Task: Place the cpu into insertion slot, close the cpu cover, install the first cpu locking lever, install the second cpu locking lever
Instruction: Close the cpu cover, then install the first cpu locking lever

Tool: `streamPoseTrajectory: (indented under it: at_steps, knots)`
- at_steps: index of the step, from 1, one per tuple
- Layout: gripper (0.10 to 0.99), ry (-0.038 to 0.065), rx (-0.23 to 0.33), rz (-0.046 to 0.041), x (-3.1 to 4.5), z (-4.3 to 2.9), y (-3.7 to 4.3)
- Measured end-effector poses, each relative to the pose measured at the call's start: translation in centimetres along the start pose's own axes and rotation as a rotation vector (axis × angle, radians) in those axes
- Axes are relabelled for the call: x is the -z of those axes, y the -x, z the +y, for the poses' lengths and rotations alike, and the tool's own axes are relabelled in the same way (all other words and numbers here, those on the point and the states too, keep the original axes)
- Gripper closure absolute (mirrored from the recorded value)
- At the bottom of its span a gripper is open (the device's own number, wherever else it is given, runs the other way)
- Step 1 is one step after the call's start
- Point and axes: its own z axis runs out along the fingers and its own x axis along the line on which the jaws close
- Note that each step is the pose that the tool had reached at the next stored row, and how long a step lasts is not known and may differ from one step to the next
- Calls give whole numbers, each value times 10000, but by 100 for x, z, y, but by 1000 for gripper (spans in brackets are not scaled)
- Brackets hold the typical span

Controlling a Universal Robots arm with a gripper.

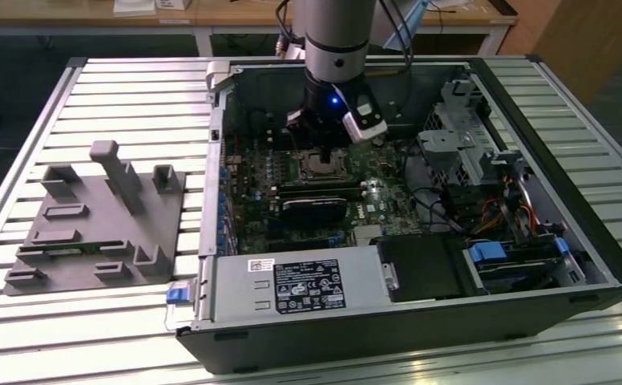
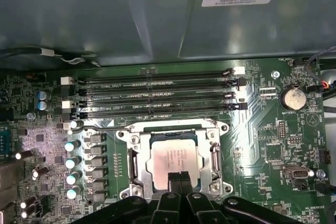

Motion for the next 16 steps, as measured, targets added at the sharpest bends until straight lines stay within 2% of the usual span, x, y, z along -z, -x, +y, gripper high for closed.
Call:
streamPoseTrajectory:
  at_steps: [16]
  knots:
    - [980,1,0,0,0,5,-21]
